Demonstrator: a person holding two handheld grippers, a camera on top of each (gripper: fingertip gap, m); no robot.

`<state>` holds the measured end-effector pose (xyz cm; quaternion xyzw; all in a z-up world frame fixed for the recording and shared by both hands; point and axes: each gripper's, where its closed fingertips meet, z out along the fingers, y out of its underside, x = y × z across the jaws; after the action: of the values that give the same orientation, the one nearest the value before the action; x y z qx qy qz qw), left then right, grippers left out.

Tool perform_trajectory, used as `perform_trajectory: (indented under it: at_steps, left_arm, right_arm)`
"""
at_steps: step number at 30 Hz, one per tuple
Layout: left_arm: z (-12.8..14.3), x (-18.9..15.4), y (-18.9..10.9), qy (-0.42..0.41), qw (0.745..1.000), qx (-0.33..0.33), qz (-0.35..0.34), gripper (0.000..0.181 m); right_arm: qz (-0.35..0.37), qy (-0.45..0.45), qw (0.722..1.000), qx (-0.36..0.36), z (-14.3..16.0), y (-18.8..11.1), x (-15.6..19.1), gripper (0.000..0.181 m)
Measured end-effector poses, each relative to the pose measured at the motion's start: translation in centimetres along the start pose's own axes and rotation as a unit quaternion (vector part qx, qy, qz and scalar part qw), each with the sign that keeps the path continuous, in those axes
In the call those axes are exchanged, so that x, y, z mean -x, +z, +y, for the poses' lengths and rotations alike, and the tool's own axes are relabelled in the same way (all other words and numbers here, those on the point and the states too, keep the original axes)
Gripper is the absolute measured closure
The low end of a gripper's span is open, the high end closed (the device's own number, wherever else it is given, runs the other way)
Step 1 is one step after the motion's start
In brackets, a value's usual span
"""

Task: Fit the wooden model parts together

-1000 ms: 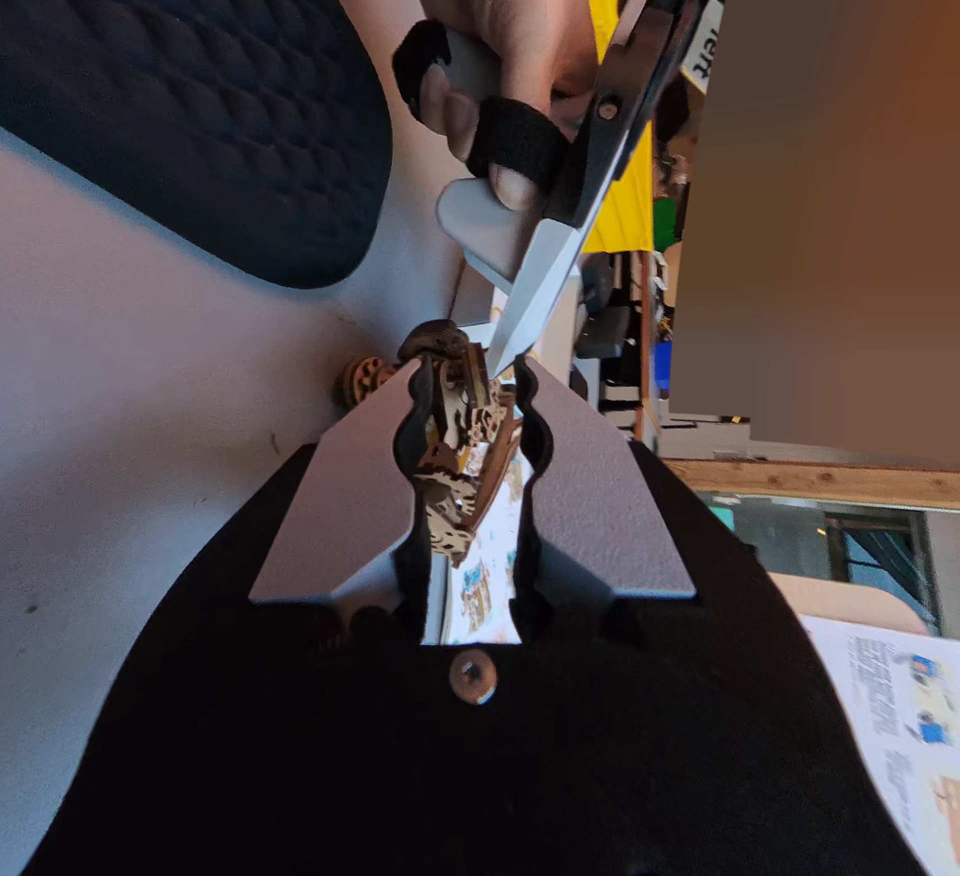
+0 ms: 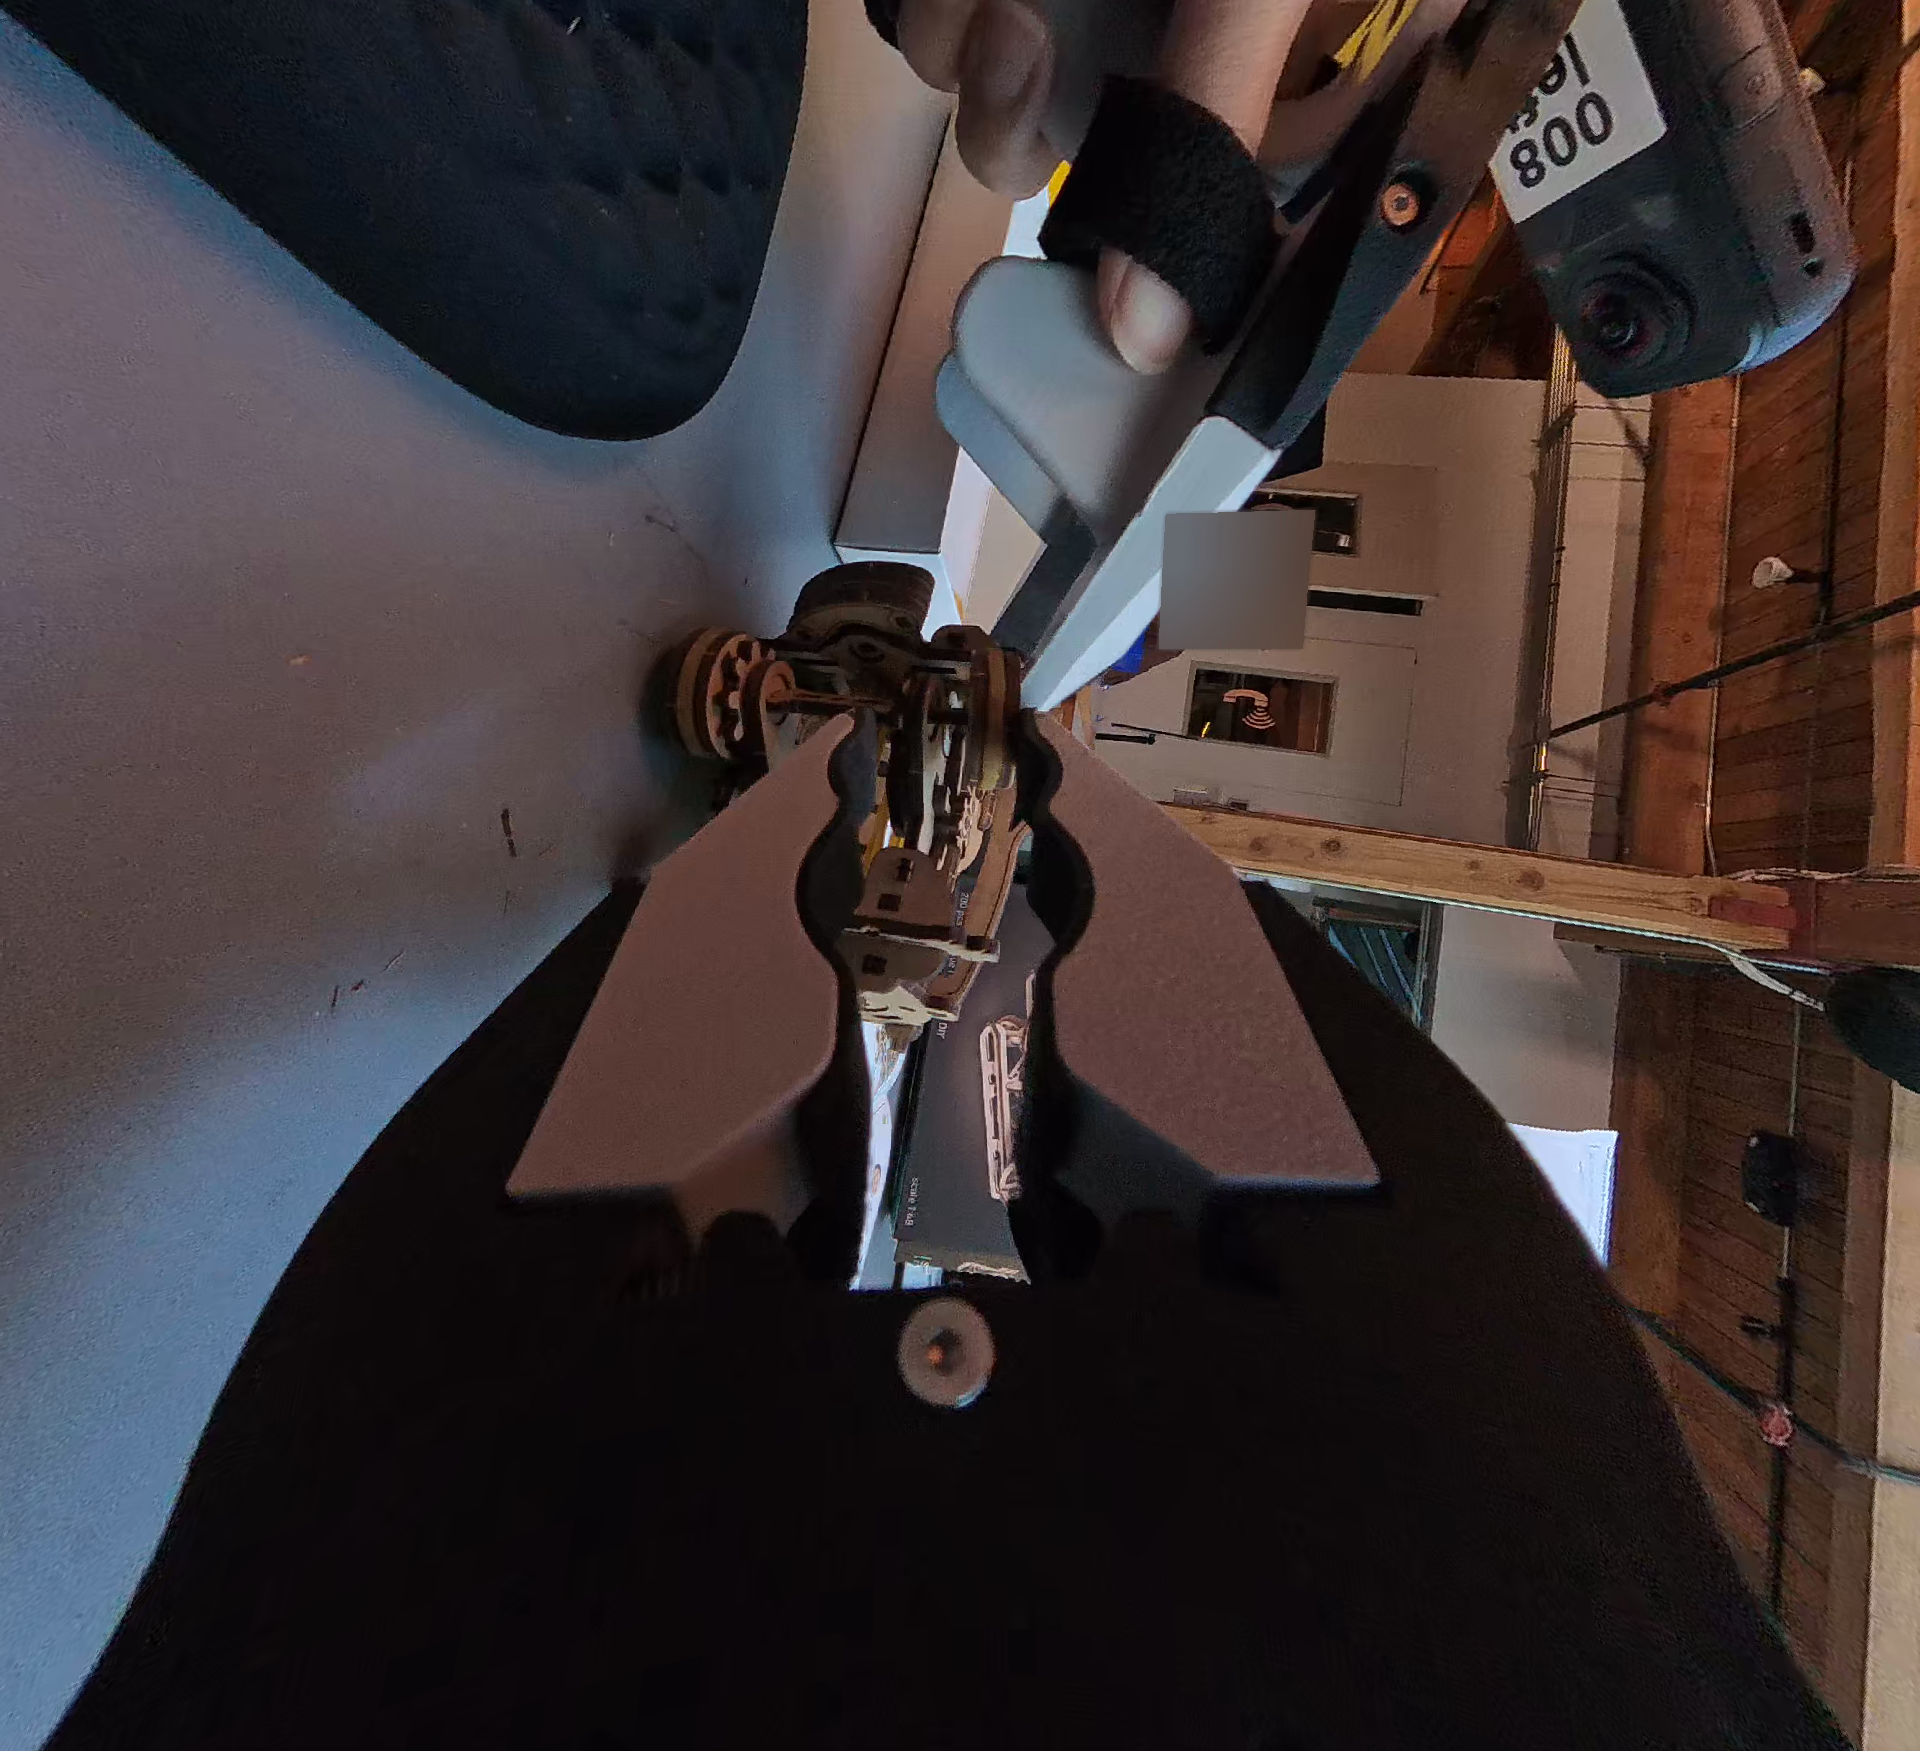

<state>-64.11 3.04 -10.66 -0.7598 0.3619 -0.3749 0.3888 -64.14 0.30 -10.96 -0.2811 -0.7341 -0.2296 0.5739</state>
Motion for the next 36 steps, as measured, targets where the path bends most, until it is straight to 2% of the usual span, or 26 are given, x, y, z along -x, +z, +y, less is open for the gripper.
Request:
perform_trajectory:
  at_steps: [7, 22, 29, 33, 36]
  left_arm:
    - [-0.2, -0.4, 0.0, 0.004, 1.0, -0.003, 0.006, 0.138]
    - [0.2, 0.2, 0.0, -0.008, 1.0, 0.005, 0.001, 0.135]
    - [0.2, 0.1, -0.1, 0.001, 1.0, 0.008, -0.001, 0.135]
    - [0.2, 0.2, -0.1, 0.012, 1.0, 0.008, -0.004, 0.135]
    - [0.2, 0.3, -0.2, 0.012, 1.0, 0.006, -0.007, 0.136]
  right_arm:
    - [0.006, -0.016, 1.0, -0.002, 0.0, -0.1, 0.0, 0.164]
    - [-0.042, 0.072, 0.996, -0.021, 0.1, 0.0, 0.0, 0.156]
    - [-0.045, 0.073, 0.996, -0.013, 0.3, -0.1, 0.0, 0.156]
    - [-0.082, 0.17, 0.982, -0.02, 0.2, -0.6, 0.0, 0.155]
    - [-0.117, 0.298, 0.946, -0.052, -0.3, -1.4, -1.1, 0.153]
